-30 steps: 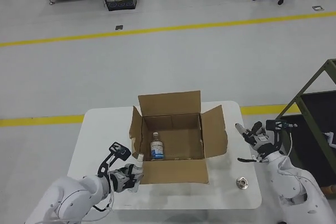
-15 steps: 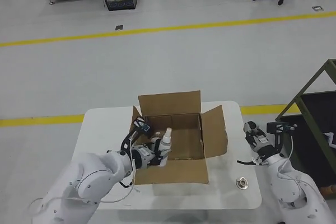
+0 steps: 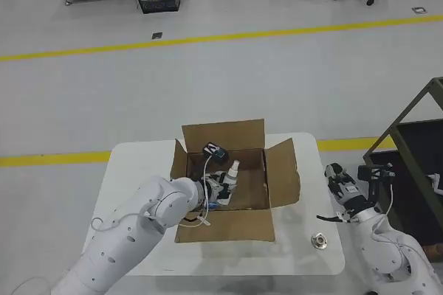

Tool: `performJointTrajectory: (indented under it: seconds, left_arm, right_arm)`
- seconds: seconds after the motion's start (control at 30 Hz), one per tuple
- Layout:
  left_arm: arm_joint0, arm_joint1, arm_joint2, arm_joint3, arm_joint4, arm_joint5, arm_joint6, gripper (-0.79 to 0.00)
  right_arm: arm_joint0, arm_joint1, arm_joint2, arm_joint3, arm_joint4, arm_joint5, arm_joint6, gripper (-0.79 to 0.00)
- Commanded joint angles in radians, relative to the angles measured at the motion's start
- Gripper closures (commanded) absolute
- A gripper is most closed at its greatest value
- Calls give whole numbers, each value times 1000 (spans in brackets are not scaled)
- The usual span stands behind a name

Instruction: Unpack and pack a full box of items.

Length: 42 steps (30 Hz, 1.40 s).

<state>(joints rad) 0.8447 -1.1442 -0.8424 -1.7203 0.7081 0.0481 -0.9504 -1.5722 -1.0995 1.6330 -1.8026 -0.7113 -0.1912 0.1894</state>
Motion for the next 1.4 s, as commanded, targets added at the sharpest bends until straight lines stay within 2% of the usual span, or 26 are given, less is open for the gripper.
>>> performJointTrajectory:
  seconds: [0.0, 0.37, 0.47, 0.67, 0.8, 0.87, 0.9, 1.1, 1.2, 1.37]
  left_arm:
    - [0, 0, 0, 0, 0, 0, 0, 0]
    - [0, 0, 0, 0, 0, 0, 0, 0]
    - [7, -4, 5, 5, 7, -14, 43, 0]
    - [-75, -40, 64, 106, 23, 86, 42, 0]
    - [-153, -72, 121, 215, 65, 143, 26, 0]
    - [-187, -85, 161, 263, 144, 193, -2, 0]
    - [-196, -94, 167, 276, 125, 207, -9, 0]
    - [-225, -127, 212, 383, 141, 221, -27, 0]
    - [-213, -137, 202, 399, 85, 223, -25, 0]
    - [-213, -137, 202, 399, 85, 223, -25, 0]
  right_arm:
    - [-3, 0, 2, -7, 8, -18, -1, 0]
    - [-24, -3, 8, -3, -1, -60, -32, 0]
    - [-15, -3, 4, 2, -11, -68, -28, 0]
    - [3, -5, -7, 5, -16, -82, -26, 0]
    - [2, -6, -10, 8, -17, -87, -28, 0]
    - [-1, -7, -9, 9, -13, -88, -33, 0]
    - [-3, -7, -8, 10, -11, -89, -34, 0]
    - [-14, -9, -7, 8, -6, -91, -38, 0]
    - [-17, -10, -7, 10, -4, -92, -38, 0]
    - [-19, -11, -5, 8, -3, -95, -38, 0]
